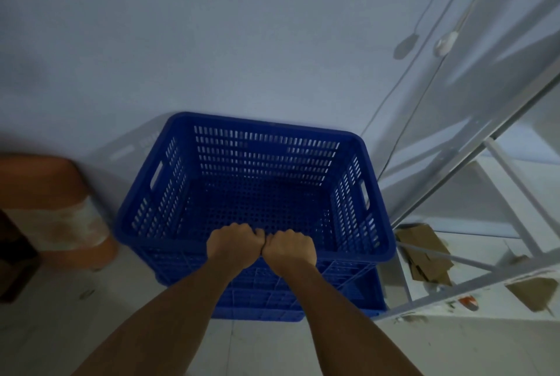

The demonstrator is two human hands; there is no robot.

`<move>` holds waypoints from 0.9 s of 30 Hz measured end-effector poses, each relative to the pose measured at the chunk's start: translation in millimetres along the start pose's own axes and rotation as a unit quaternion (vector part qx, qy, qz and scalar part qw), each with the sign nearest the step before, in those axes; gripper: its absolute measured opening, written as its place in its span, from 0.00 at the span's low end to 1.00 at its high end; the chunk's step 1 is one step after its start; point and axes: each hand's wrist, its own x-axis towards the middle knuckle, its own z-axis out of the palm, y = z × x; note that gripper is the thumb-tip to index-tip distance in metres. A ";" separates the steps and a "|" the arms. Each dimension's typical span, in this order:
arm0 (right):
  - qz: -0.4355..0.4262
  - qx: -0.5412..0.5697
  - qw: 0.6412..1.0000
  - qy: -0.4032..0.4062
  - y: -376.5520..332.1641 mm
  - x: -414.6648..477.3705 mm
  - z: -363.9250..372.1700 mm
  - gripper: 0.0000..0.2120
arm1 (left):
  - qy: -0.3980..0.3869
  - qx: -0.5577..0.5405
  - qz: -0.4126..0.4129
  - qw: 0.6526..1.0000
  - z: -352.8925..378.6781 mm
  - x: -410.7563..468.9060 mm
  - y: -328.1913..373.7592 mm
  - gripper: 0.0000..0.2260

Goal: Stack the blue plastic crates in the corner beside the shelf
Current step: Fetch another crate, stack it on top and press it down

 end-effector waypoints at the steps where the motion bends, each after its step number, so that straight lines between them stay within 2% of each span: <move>1: 0.004 0.011 1.000 0.006 -0.3 -0.6 -0.6 0.21 | 0.002 0.003 0.003 1.000 -2.2 -0.6 0.2 0.18; 5: 0.017 0.036 0.998 0.044 1.1 4.8 8.5 0.21 | 0.026 0.005 0.011 1.000 2.0 3.4 -1.8 0.21; 9: 0.025 0.042 0.996 0.081 4.0 29.6 11.5 0.21 | 0.050 -0.001 -0.009 0.999 4.9 27.3 -3.2 0.17; 12: 0.011 0.027 0.998 0.058 2.1 16.5 10.4 0.19 | 0.073 0.021 0.023 0.997 1.3 11.8 -2.1 0.18; 17: 0.002 0.007 1.000 0.005 -1.0 -2.7 3.3 0.19 | 0.024 0.002 0.005 1.000 -7.0 -8.8 3.5 0.13; 19: 0.001 0.002 1.000 -0.025 -2.9 -8.0 -2.4 0.17 | 0.004 -0.033 -0.035 0.999 -14.2 -13.3 8.3 0.15; 23: 0.001 -0.019 1.000 -0.012 -1.7 -18.5 -6.0 0.13 | -0.001 -0.095 -0.092 0.991 -24.3 -22.9 13.3 0.23; 27: -0.008 -0.051 0.998 -0.021 -2.7 -14.6 -10.8 0.16 | -0.041 -0.044 -0.068 0.996 -29.5 -19.4 12.1 0.20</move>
